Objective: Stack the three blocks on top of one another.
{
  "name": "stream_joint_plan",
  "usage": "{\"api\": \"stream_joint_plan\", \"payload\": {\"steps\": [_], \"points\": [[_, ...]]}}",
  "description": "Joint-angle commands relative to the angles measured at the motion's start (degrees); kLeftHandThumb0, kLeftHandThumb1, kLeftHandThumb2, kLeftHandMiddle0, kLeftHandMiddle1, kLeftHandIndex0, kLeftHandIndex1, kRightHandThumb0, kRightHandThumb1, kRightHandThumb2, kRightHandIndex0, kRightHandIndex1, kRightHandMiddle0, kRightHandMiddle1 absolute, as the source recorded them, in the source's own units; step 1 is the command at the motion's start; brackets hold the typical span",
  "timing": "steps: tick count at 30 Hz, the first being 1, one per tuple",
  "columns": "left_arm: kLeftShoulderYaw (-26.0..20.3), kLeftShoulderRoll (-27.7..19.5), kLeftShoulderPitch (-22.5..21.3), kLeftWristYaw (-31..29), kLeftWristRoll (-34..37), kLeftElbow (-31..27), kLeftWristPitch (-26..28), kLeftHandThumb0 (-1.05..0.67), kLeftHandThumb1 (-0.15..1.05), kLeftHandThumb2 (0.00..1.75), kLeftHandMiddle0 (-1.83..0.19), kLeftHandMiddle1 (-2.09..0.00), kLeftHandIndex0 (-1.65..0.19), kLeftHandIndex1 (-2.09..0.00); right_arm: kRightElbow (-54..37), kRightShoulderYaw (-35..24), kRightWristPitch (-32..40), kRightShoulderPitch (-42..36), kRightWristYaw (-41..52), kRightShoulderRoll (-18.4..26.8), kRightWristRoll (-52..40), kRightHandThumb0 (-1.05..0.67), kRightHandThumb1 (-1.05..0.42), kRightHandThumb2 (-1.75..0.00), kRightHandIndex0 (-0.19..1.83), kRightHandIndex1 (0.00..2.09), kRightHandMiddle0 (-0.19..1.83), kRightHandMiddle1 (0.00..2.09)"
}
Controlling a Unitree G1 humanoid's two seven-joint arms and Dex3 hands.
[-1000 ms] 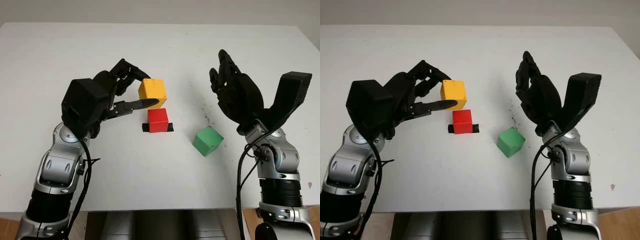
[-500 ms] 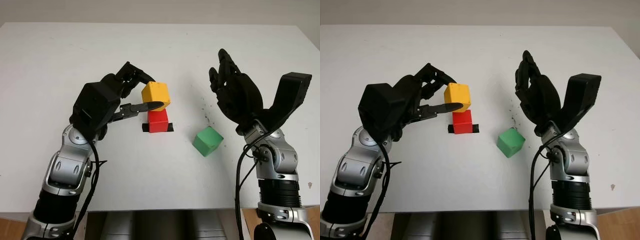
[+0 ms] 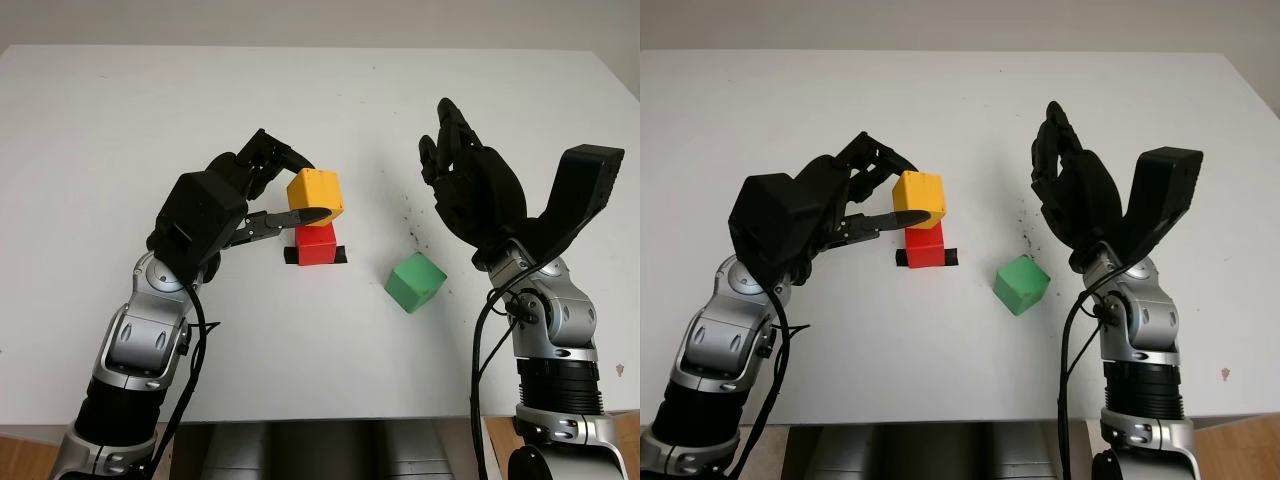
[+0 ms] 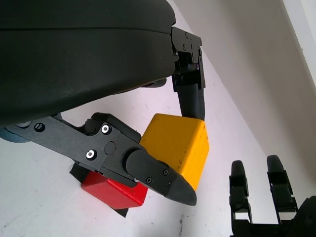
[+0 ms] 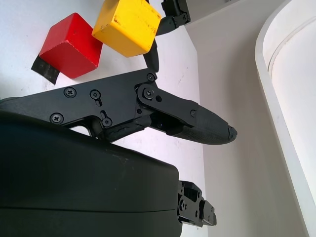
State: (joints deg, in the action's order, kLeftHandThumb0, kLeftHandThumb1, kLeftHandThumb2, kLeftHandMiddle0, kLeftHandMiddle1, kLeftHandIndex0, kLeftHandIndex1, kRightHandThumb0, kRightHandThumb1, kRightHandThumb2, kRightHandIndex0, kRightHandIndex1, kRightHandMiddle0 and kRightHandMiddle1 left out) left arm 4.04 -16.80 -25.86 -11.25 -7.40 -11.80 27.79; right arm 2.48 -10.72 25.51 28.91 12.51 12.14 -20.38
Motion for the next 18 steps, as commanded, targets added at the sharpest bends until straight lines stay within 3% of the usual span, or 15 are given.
{"api": "stream_joint_plan", "payload": {"steps": [1,18], "points": [[0.35,0.28,0.70,-0.18,-0.14,-0.04,0.46,-0.41,0.99,0.06,-0.24,-0.12,-0.28,-1.90,-1.12,-0.30,-0.25,-0.36,0.34,0.47,-0.08,-0.65,-1.05,-0.75,-0.19,0.00,-0.19,0.00],[1.42,0.84,0.33,-1.23,0.11,2.45,1.39,-0.44,1.00,0.05,-0.20,-0.17,-0.30,-1.95,-2.12,-0.96,1.05,-0.56,-0.37,0.65,-0.33,-0.65,-1.05,-0.72,-0.19,0.00,-0.19,0.00]]}}
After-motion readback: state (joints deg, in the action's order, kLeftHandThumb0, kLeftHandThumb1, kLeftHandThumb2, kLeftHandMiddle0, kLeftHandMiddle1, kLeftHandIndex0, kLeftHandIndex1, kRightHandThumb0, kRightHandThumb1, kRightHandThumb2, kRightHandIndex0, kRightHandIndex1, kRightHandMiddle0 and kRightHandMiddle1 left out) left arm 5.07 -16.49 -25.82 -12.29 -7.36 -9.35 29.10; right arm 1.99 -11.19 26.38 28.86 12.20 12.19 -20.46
